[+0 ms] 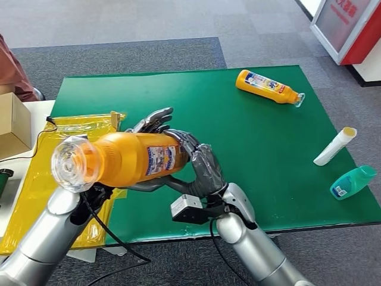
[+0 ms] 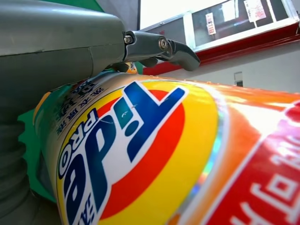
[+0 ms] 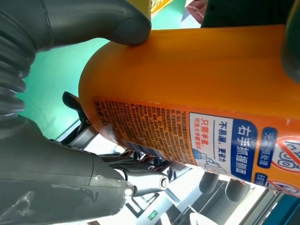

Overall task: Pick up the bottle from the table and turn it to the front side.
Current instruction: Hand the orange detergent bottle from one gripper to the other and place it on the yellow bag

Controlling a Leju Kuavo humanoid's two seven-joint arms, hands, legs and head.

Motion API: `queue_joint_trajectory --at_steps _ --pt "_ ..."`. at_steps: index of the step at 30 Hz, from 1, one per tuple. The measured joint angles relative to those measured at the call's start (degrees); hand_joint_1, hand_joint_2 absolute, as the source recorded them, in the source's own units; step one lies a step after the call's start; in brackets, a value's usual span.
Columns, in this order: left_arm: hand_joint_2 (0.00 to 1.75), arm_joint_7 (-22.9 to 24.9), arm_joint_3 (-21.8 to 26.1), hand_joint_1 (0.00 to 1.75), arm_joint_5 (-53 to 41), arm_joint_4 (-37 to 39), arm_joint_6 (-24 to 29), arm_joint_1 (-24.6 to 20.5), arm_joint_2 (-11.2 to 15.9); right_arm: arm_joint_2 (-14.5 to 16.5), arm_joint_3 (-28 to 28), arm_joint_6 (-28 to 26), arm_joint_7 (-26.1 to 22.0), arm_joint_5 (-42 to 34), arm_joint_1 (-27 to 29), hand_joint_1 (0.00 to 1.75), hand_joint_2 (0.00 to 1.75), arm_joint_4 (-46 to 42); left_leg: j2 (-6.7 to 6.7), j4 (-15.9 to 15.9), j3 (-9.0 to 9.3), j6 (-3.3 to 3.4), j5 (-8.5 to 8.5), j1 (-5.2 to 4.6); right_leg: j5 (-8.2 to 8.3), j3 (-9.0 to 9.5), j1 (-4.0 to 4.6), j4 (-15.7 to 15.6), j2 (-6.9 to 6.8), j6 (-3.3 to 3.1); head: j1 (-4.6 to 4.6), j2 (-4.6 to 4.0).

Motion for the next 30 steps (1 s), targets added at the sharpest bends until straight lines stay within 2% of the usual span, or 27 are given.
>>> queue_joint_trajectory --at_steps 1,2,16,17,20,21,25,30 --pt "1.75 0.1 0.0 1.47 0.0 0.0 0.0 -0.1 0.0 0.1 0.0 0.0 0.0 0.0 -0.2 1.75 1.75 0.4 0.0 0.0 0.0 0.0 0.0 0.0 0.0 0.0 0.0 0.0 0.0 0.0 -0.01 0.0" --pt "1.75 0.1 0.0 1.75 0.0 0.1 0.0 -0.2 0.1 0.2 0.0 0.0 -0.1 -0.1 -0.5 1.75 1.75 0.9 0.0 0.0 0.0 0.0 0.0 0.0 0.0 -0.01 0.0 0.0 0.0 0.0 0.01 0.0" --pt "1.75 0.2 0.7 1.75 0.4 0.8 1.3 0.3 1.1 2.0 -0.6 -0.5 -0.7 -0.5 -3.0 1.74 1.75 8.7 0.1 0.0 0.0 -0.02 0.01 0.0 0.01 -0.07 0.0 0.0 0.1 -0.01 0.01 0.0" --pt "1.75 0.2 0.8 1.75 0.4 0.8 1.4 0.4 1.1 2.2 -0.6 -0.5 -0.7 -0.5 -3.2 1.68 1.75 9.3 0.1 0.0 0.0 -0.02 0.01 0.0 0.0 -0.08 0.0 0.0 0.1 -0.01 0.01 0.0" --pt "1.75 0.2 1.2 1.75 0.2 0.8 1.6 0.6 1.2 2.6 -0.9 -0.5 -0.8 -0.7 -3.6 0.38 1.75 10.7 0.1 0.0 0.0 -0.02 0.01 0.0 0.0 -0.09 0.0 0.0 0.1 -0.01 0.01 0.0" --pt "1.75 0.2 1.3 1.75 0.0 0.8 1.6 0.7 1.1 2.7 -1.0 -0.3 -0.4 -0.8 -3.8 0.0 1.75 11.3 0.1 0.0 0.0 -0.02 0.01 0.0 0.0 -0.08 0.0 0.0 0.09 -0.01 -0.02 0.0" --pt "1.75 -1.7 0.6 1.75 -3.2 -0.6 3.1 0.7 0.0 2.9 -3.4 4.6 3.8 -4.7 -4.4 0.0 1.75 16.5 -0.04 0.0 -0.02 0.02 0.02 -0.01 0.0 0.07 0.0 0.0 -0.05 0.03 0.02 0.0" --pt "1.75 -3.1 0.2 1.75 -11.3 -3.1 8.8 0.9 -1.5 2.8 -8.0 8.4 3.7 -11.2 -3.7 0.0 1.75 21.1 -0.06 0.0 -0.06 0.04 0.02 -0.06 0.06 0.05 -0.05 0.0 -0.06 0.08 0.06 0.0"
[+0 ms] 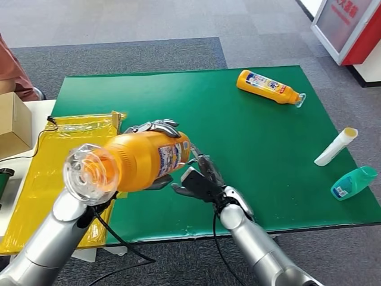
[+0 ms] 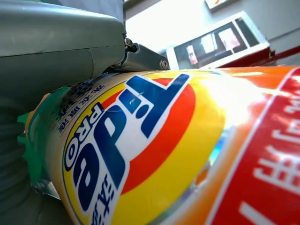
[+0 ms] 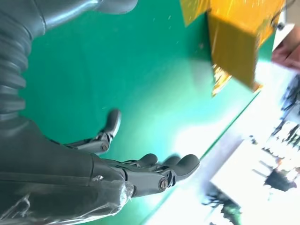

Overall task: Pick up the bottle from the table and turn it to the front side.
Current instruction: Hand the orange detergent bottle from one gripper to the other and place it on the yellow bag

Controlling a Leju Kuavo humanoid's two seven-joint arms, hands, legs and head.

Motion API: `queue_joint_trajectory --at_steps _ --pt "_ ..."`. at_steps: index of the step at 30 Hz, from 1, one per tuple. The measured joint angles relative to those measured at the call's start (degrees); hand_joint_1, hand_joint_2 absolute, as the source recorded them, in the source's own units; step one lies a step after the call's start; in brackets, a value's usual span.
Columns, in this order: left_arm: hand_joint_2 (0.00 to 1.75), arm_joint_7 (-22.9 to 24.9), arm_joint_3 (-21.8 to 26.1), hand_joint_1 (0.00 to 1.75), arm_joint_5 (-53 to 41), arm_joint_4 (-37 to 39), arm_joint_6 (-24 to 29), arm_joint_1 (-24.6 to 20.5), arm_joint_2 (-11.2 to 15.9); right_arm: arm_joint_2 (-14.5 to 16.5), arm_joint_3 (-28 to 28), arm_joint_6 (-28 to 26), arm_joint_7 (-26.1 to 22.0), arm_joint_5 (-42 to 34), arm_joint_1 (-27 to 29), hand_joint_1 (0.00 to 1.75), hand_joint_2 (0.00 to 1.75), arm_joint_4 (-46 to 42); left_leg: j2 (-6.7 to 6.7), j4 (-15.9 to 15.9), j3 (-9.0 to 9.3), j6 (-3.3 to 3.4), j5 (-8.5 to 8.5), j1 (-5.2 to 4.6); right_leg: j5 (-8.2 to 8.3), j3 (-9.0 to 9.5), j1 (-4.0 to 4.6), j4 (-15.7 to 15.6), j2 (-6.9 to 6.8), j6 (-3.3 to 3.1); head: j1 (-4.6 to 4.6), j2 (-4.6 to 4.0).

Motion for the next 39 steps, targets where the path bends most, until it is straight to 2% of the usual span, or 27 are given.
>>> queue_joint_trajectory --at_steps 7,9,13,16,18,21,24,29,32,35,39 --pt "1.75 -2.3 0.6 1.75 -9.4 -2.3 6.7 3.6 -0.9 0.0 -4.6 1.3 0.3 -4.2 2.7 0.0 1.75 -2.6 0.01 0.0 0.0 -0.01 -0.01 0.01 -0.03 -0.02 0.02 0.0 0.01 -0.03 -0.01 0.0" --pt "1.75 -2.9 1.2 1.75 -14.8 -2.8 10.0 5.0 -0.9 0.0 -5.5 2.2 0.9 -5.9 4.1 0.0 1.75 -5.5 0.01 0.0 0.0 -0.02 -0.02 0.01 -0.04 -0.03 0.03 0.0 0.01 -0.04 0.0 0.0" --pt "1.75 -2.5 2.6 1.75 -31.6 -3.3 19.4 8.1 -0.8 -0.2 -7.1 3.4 1.9 -7.9 6.7 0.0 1.75 -12.2 0.01 0.0 0.0 -0.02 -0.02 0.01 -0.06 -0.03 0.03 0.0 0.01 -0.04 0.0 0.0" --pt "1.75 -1.7 3.3 1.75 -37.9 -3.5 22.6 9.7 -0.7 -0.4 -7.9 3.7 2.2 -8.2 7.9 0.0 1.75 -15.6 0.01 0.0 0.0 -0.01 -0.02 0.01 -0.06 -0.02 0.03 0.0 0.01 -0.03 0.01 0.0" --pt "1.75 0.7 3.7 1.75 -45.2 -3.5 25.8 10.5 -0.6 -0.5 -8.3 3.6 2.1 -8.6 8.6 0.0 1.75 -17.4 0.01 0.0 0.0 -0.01 -0.02 0.01 -0.06 -0.02 0.02 0.0 0.01 -0.02 0.01 0.0" --pt "1.75 6.7 5.1 1.75 -62.7 -3.0 32.8 12.5 -0.6 -0.5 -9.2 2.8 1.8 -9.5 10.1 0.0 1.75 -21.4 0.01 0.0 0.0 -0.01 -0.03 0.01 -0.07 -0.02 0.02 0.0 0.01 -0.02 0.0 0.0" --pt "1.75 12.2 7.3 1.75 -74.6 -0.2 36.1 15.1 -0.8 -0.5 -10.2 2.0 1.8 -10.5 11.9 0.0 1.75 -27.6 0.01 0.0 0.0 -0.01 -0.03 0.01 -0.09 -0.04 0.02 0.0 0.02 -0.02 0.0 0.0" --pt "1.75 14.8 10.5 1.75 -77.6 5.2 36.1 17.1 -1.8 -0.5 -11.2 1.6 2.1 -11.0 13.9 0.0 1.75 -35.3 0.02 0.0 -0.02 -0.02 -0.03 0.02 -0.1 -0.07 0.03 0.0 0.02 -0.04 0.0 0.0" --pt "1.75 19.0 12.0 1.75 -83.6 8.4 35.8 17.2 -2.5 -0.5 -11.3 1.7 2.0 -11.0 14.2 0.0 1.75 -37.5 0.02 0.0 -0.03 -0.02 -0.05 0.01 -0.09 -0.07 0.02 0.0 0.03 -0.04 -0.01 0.0" --pt "1.75 22.4 14.2 1.75 -89.7 14.0 36.9 16.7 -3.1 -0.5 -11.3 2.0 2.1 -11.0 14.2 0.0 1.75 -39.5 0.03 0.0 -0.03 -0.03 -0.06 0.01 -0.08 -0.07 0.02 0.0 0.03 -0.04 0.01 0.0" --pt "1.75 23.5 17.9 1.75 -92.9 22.8 39.5 15.7 -3.7 -0.5 -10.9 2.1 2.3 -10.9 14.1 0.0 1.75 -41.7 0.03 0.0 -0.03 -0.04 -0.04 0.02 -0.06 -0.08 0.03 0.0 0.04 -0.06 -0.01 0.0"
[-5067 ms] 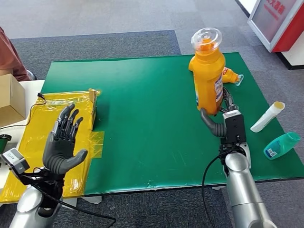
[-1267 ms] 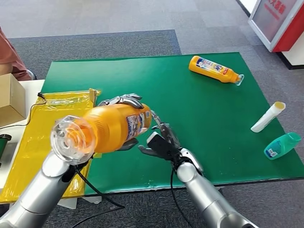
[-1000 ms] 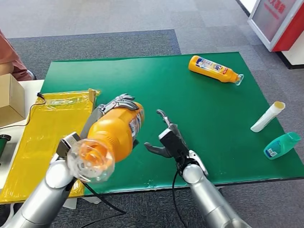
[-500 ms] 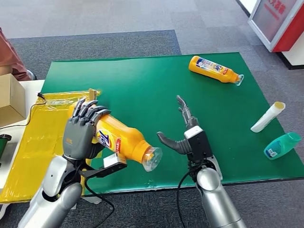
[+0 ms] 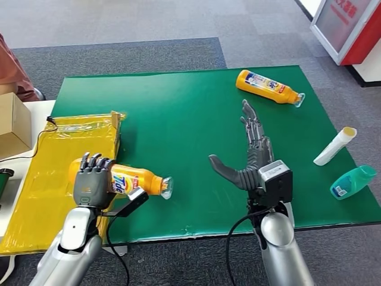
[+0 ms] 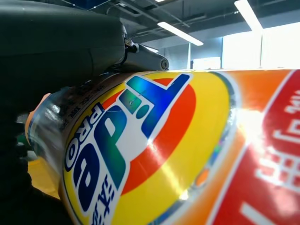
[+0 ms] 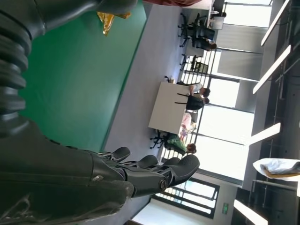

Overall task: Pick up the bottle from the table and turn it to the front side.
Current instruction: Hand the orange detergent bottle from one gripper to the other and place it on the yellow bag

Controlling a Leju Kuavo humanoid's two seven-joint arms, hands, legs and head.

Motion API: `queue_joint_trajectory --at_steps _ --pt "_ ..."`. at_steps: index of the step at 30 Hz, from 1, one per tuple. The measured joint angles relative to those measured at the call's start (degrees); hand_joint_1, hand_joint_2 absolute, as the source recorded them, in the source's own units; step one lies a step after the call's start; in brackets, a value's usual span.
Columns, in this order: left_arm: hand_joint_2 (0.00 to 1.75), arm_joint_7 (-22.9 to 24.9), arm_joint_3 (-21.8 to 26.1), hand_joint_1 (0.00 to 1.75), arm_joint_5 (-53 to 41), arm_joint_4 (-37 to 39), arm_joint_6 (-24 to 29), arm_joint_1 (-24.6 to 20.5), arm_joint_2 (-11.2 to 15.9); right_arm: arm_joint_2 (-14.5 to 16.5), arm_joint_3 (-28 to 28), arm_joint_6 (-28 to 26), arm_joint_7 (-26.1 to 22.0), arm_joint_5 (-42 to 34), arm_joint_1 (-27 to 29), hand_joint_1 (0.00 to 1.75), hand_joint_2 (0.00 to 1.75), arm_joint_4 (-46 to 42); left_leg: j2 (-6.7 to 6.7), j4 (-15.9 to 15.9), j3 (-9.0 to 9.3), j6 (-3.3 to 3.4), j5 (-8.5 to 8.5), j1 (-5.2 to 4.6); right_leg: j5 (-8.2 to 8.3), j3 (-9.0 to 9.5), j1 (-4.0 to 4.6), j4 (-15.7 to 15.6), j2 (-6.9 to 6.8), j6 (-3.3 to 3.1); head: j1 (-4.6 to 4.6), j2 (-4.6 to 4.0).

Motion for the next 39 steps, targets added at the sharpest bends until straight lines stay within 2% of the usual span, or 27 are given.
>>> queue_joint_trajectory --at_steps 7,16,20,26,31,36,39 --pt "1.75 -0.3 4.6 1.75 -0.6 12.4 1.1 -3.2 -0.6 -0.1 0.4 0.0 0.1 -0.8 -0.4 0.0 1.75 -1.7 0.0 0.0 -0.01 0.0 0.0 0.01 0.0 0.01 0.01 0.0 -0.01 0.0 0.01 0.0" --pt "1.75 1.3 6.6 1.75 -2.6 24.0 1.6 -9.8 -1.0 -0.3 0.5 -0.3 -0.5 -2.8 -1.0 0.0 1.75 -2.6 -0.01 0.0 0.12 -0.05 0.03 0.01 0.08 0.12 0.01 0.0 0.0 -0.09 0.01 0.0" --pt "1.75 1.4 7.2 0.02 -2.9 26.3 3.6 -11.0 -1.0 -0.5 0.5 -0.5 -0.4 -2.9 -1.0 0.0 1.75 -3.0 0.01 -0.1 0.17 -0.17 0.11 0.05 0.15 0.1 0.04 0.0 0.04 -0.2 0.0 0.0" --pt "1.75 1.6 8.1 0.0 -4.1 27.3 8.0 -11.0 -1.1 -1.0 0.6 -0.6 -0.4 -3.0 -0.6 0.0 1.75 -3.1 0.02 -0.1 0.18 -0.21 0.15 0.09 0.18 0.09 0.08 0.0 0.05 -0.23 0.01 0.0" --pt "1.75 -0.2 8.8 0.0 -3.6 26.9 10.2 -9.9 -1.4 -1.3 0.6 -0.8 -0.4 -3.0 0.3 0.0 1.75 -3.1 0.02 -0.1 0.17 -0.2 0.14 0.09 0.17 0.09 0.07 0.0 0.04 -0.22 0.01 0.0" --pt "1.75 -3.0 9.4 0.0 -1.1 22.7 10.7 -7.2 -2.2 -1.4 0.6 -1.3 -0.4 -2.9 0.9 0.0 1.75 -3.1 0.01 0.0 0.13 -0.18 0.1 0.08 0.11 0.06 0.07 0.0 0.03 -0.18 0.01 0.0" --pt "1.75 -4.3 9.4 0.0 0.2 17.7 10.3 -4.8 -2.9 -1.4 0.6 -1.7 -0.3 -2.3 1.6 0.0 1.75 -3.2 0.01 0.0 0.11 -0.16 0.08 0.08 0.08 0.04 0.07 0.0 0.03 -0.16 0.01 0.0"
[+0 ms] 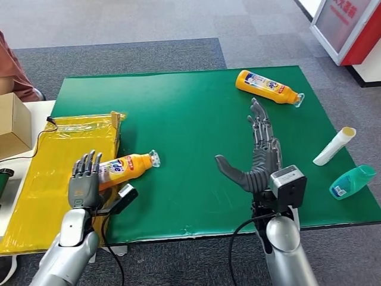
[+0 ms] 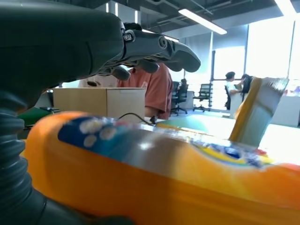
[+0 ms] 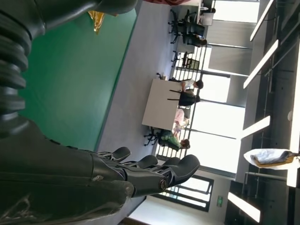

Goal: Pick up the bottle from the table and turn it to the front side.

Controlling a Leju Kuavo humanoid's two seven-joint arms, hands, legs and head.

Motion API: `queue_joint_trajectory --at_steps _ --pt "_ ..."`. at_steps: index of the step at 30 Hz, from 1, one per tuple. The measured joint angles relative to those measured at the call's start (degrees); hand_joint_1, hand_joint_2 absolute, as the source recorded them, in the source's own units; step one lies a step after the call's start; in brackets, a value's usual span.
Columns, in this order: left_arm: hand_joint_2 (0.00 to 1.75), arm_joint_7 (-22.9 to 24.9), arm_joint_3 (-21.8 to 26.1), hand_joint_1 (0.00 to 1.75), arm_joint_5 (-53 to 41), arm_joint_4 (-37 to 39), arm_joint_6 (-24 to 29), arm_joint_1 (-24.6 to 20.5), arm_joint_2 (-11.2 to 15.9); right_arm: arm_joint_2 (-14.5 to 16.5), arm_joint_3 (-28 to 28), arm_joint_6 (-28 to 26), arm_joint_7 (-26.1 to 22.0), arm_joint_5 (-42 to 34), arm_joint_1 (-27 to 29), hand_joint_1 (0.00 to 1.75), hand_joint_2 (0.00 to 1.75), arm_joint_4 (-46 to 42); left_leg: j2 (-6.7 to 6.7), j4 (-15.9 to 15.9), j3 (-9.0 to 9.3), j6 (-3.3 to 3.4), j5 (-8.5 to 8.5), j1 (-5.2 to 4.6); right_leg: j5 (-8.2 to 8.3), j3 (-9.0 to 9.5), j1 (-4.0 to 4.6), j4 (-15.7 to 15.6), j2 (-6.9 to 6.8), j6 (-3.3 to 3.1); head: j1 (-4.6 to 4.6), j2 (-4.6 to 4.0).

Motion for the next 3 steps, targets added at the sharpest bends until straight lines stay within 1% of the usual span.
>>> queue_joint_trajectory --at_steps 2,3 --pt "1.75 -1.0 -0.3 0.0 1.4 -5.1 -0.9 2.0 -0.7 0.0 0.0 -0.1 0.2 0.6 0.7 0.0 1.75 -0.3 0.0 0.0 -0.02 0.01 -0.02 0.0 -0.01 -0.02 -0.01 0.0 0.0 0.0 0.0 0.0" --pt "1.75 -1.3 -0.3 0.0 1.8 -6.5 -1.2 2.5 -0.9 0.0 0.0 -0.1 0.2 0.7 0.9 0.0 1.75 -0.4 0.0 0.0 -0.02 0.01 -0.02 -0.01 -0.01 -0.03 -0.02 0.0 0.0 0.0 0.0 0.0"
